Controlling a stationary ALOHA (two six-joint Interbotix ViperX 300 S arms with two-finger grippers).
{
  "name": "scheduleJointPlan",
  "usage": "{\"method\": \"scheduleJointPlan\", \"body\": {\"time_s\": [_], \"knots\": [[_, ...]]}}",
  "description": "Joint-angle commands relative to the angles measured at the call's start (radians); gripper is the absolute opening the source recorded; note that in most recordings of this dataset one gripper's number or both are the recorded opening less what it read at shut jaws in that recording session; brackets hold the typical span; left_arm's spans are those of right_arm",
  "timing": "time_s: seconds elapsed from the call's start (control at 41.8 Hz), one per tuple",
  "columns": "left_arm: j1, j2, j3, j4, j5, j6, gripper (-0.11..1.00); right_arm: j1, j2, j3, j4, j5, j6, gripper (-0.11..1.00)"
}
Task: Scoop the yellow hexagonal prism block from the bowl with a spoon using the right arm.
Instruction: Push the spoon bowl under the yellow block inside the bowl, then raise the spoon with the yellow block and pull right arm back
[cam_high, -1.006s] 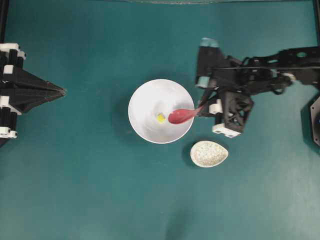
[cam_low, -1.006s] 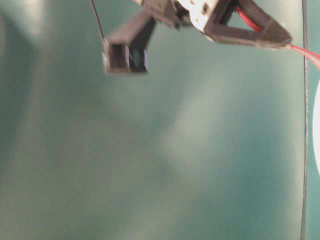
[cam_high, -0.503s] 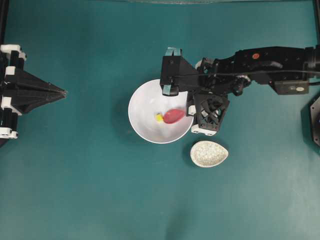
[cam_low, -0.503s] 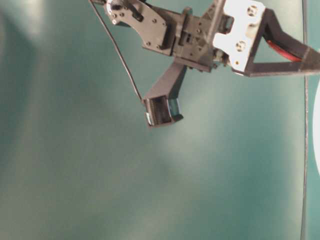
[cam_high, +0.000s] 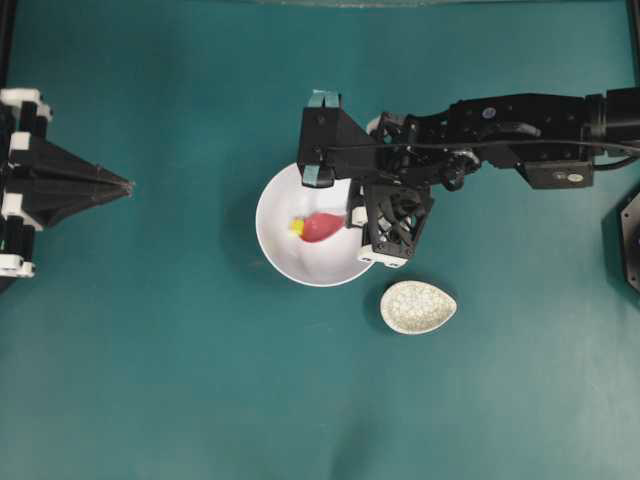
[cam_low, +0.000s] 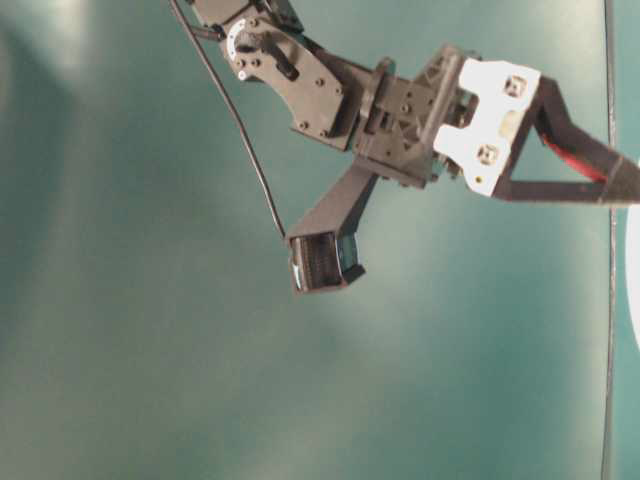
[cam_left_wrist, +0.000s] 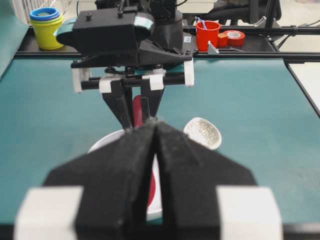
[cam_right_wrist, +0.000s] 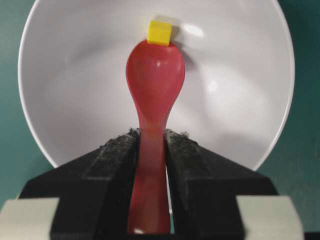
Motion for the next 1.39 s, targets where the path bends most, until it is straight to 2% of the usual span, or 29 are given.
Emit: {"method": "scheduleJointPlan", "body": {"time_s": [0.0, 1.029, 1.221, 1.365], "knots": [[0.000, 0.008, -0.012, 0.003, -0.002, 0.002, 0.00, 0.000, -0.012, -0.032, -0.002, -0.015, -0.002, 0.23], [0.000, 0.008, -0.012, 0.003, 0.000, 0.002, 0.00, 0.003, -0.064, -0.023, -0.005, -0.138, -0.003, 0.23], [0.000, 0.008, -0.012, 0.003, 0.002, 0.000, 0.00, 0.011, -0.078, 0.000, -0.005, -0.179, -0.003, 0.23], [0.000, 0.008, -0.012, 0.003, 0.005, 0.000, 0.00, 0.021, -0.112, 0.052, -0.003, -0.230, -0.002, 0.23]]}}
